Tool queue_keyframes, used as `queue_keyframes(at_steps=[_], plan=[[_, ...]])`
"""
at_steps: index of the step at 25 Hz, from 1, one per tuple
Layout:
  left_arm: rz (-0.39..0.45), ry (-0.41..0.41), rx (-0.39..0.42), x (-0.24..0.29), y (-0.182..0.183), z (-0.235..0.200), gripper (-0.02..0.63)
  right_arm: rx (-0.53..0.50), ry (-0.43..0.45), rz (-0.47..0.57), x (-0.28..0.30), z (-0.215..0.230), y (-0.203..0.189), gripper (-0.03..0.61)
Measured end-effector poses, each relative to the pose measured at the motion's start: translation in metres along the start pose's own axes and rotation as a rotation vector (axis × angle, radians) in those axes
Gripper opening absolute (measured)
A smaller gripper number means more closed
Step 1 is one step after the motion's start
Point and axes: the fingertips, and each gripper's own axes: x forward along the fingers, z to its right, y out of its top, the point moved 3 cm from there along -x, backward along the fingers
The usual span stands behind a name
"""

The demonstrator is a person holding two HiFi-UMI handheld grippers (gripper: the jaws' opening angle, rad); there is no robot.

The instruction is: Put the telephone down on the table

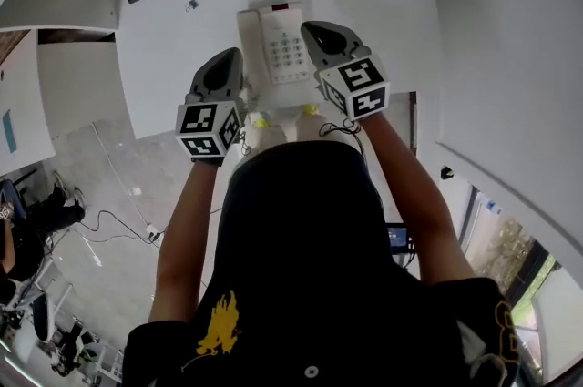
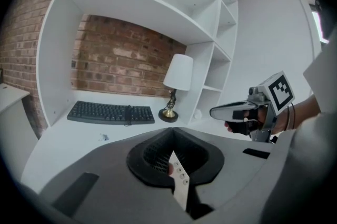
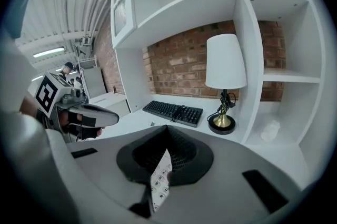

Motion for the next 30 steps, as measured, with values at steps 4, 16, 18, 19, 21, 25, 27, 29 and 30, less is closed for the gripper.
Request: queue_keyframes(at_steps=[4, 16, 18, 19, 21, 25, 27, 29, 30], plan=[[0.038, 0.008, 0.027, -0.004, 0.018, 0.003, 0.017, -0.011, 0.0, 0.038, -0.006, 0.003, 0.016, -0.005], [0.14, 0.015, 0.078, -0.019, 0.072, 0.014, 0.017, -0.06, -0.022, 0.161, -0.031, 0.001, 0.077, -0.005], [0.158, 0.021, 0.095, -0.022, 0.081, 0.013, 0.017, -0.062, -0.027, 0.185, -0.034, 0.0, 0.087, -0.005], [0.167, 0.024, 0.099, -0.024, 0.085, 0.012, 0.017, -0.063, -0.029, 0.196, -0.035, -0.002, 0.091, -0.005], [0.187, 0.031, 0.105, -0.028, 0.093, 0.01, 0.017, -0.067, -0.03, 0.218, -0.038, -0.005, 0.099, -0.005], [0.225, 0.05, 0.114, -0.038, 0.11, 0.006, 0.017, -0.049, -0.008, 0.265, -0.044, -0.013, 0.119, -0.005], [0.244, 0.059, 0.119, -0.042, 0.12, 0.004, 0.017, -0.035, 0.004, 0.305, -0.049, -0.015, 0.135, -0.005], [0.261, 0.063, 0.125, -0.045, 0.128, 0.004, 0.017, -0.04, 0.006, 0.341, -0.055, -0.016, 0.151, -0.005], [0.268, 0.065, 0.129, -0.047, 0.132, 0.005, 0.017, -0.045, 0.006, 0.354, -0.057, -0.016, 0.157, -0.005]])
